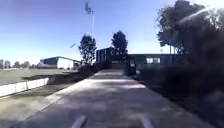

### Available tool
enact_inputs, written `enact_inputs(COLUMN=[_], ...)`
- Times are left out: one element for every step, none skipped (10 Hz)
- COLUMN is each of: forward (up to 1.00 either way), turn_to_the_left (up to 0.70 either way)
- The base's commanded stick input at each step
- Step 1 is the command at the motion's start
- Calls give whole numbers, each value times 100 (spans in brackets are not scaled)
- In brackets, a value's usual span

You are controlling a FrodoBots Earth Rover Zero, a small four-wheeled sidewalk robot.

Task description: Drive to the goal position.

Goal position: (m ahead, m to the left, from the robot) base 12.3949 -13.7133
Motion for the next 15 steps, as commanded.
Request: enact_inputs(forward=[100,100,100,100,100,100,100,100,100,100,100,100,100,100,100], turn_to_the_left=[0,0,0,0,0,0,0,0,0,0,0,0,0,0,0])
